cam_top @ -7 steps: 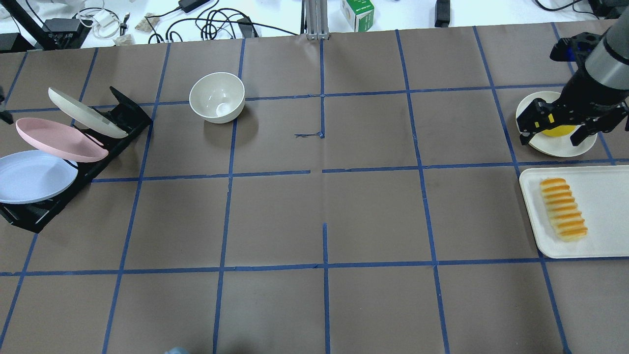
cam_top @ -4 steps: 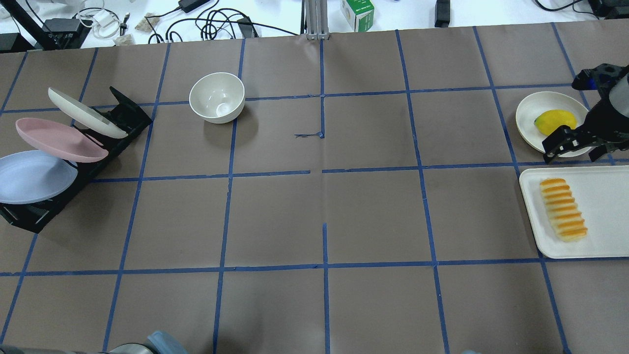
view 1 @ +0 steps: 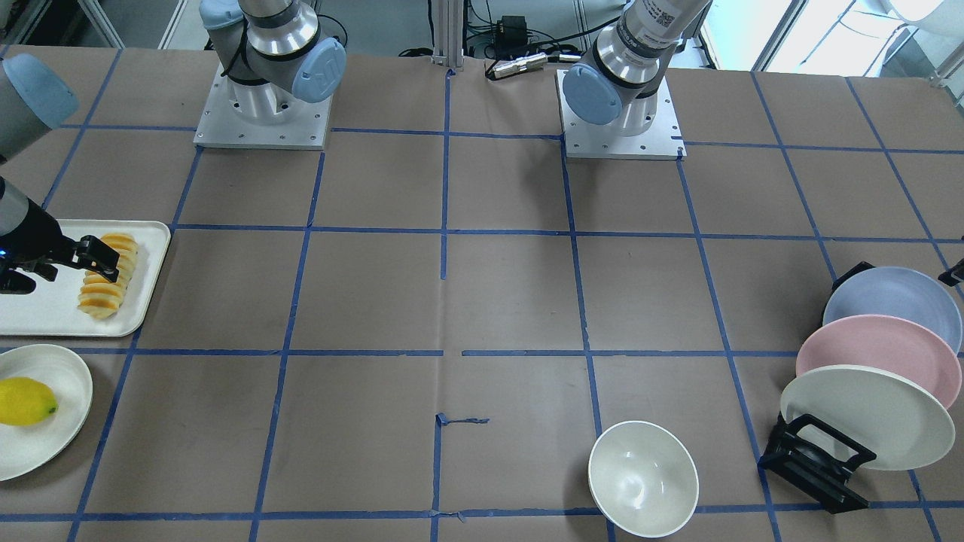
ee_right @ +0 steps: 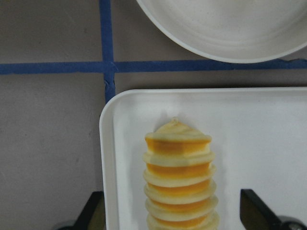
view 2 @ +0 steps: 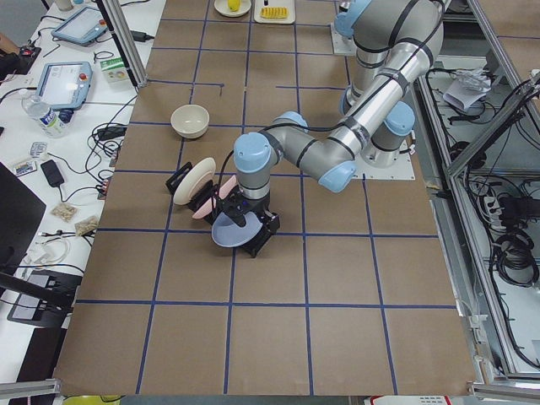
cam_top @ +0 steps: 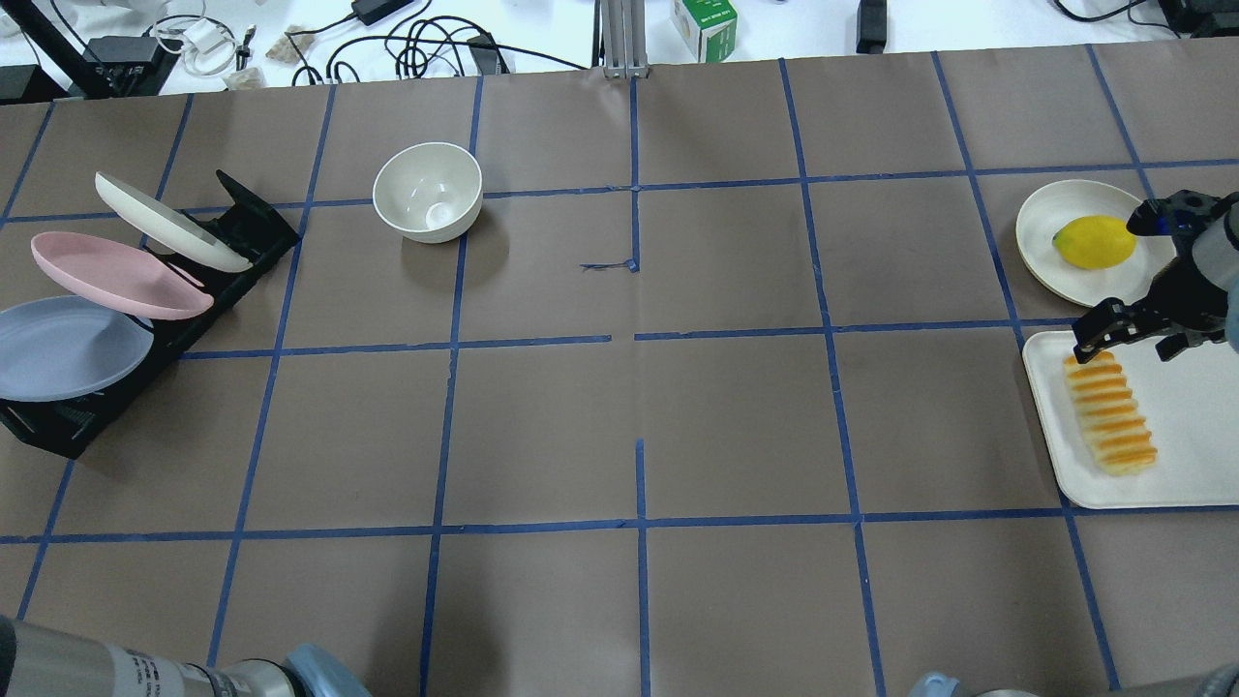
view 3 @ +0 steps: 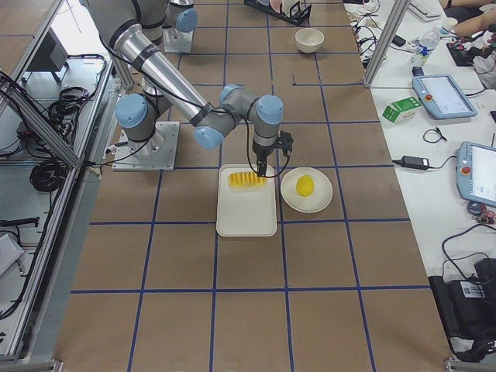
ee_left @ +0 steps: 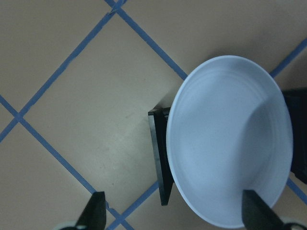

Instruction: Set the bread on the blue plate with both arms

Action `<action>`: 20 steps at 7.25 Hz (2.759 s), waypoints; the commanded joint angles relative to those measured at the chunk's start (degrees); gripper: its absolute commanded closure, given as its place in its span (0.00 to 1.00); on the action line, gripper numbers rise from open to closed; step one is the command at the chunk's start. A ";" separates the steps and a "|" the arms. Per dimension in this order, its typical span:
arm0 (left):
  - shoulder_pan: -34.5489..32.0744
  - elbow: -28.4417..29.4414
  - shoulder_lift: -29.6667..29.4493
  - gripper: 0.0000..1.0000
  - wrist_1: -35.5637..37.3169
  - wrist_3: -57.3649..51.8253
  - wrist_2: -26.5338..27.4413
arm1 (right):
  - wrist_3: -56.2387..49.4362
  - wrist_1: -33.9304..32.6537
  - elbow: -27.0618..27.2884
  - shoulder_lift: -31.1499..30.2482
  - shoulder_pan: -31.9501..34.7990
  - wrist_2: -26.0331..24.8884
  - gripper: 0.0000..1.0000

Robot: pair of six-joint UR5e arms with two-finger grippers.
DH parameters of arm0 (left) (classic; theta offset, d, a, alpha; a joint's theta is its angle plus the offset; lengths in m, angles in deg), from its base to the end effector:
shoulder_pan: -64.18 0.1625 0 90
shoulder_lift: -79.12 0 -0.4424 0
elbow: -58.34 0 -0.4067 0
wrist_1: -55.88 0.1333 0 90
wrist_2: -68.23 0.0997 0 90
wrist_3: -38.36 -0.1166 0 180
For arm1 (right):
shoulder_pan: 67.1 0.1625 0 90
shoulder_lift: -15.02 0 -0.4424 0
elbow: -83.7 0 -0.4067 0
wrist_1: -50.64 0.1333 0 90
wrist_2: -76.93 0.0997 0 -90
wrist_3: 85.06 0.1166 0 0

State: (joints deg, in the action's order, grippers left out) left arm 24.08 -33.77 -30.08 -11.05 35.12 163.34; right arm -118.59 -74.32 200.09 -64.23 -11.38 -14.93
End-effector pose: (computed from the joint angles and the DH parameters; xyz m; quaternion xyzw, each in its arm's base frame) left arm 0.4009 -0.4983 0.3195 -0.3962 0.9169 0.0062 0.0467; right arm -0.1757 -0.4877 0.2313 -0.0062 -0.9997 -0.0248 0.0029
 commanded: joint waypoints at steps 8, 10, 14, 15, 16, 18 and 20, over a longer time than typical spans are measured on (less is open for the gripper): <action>0.02 0.35 -3.91 1.00 1.36 0.69 -0.19 | 0.66 -5.65 2.60 5.51 -0.17 -4.64 0.00; 0.11 0.97 -3.04 1.00 1.27 0.51 -0.28 | 0.49 -5.65 2.87 5.60 -0.17 -4.64 0.00; 0.37 5.35 3.10 1.00 -13.97 -1.16 2.70 | -0.04 -4.68 2.79 5.86 -0.17 -4.81 0.68; 0.37 5.54 5.38 1.00 -20.02 -2.29 3.05 | -0.04 -4.59 2.44 5.60 -0.17 -4.81 1.00; 0.29 5.28 7.67 1.00 -28.44 -3.95 3.93 | -0.04 -4.50 2.17 5.42 -0.17 -4.73 1.00; -0.94 4.13 11.02 1.00 -41.66 -8.24 0.54 | -0.04 -2.76 1.04 3.24 -0.17 -4.64 1.00; -7.41 2.12 11.82 1.00 -42.68 -16.42 -11.57 | 0.65 8.53 -7.36 1.91 0.00 -4.55 1.00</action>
State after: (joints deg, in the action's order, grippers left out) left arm 20.48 -30.34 -18.98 -52.48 22.98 158.27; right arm -118.47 -72.52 197.84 -61.52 -11.47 -19.56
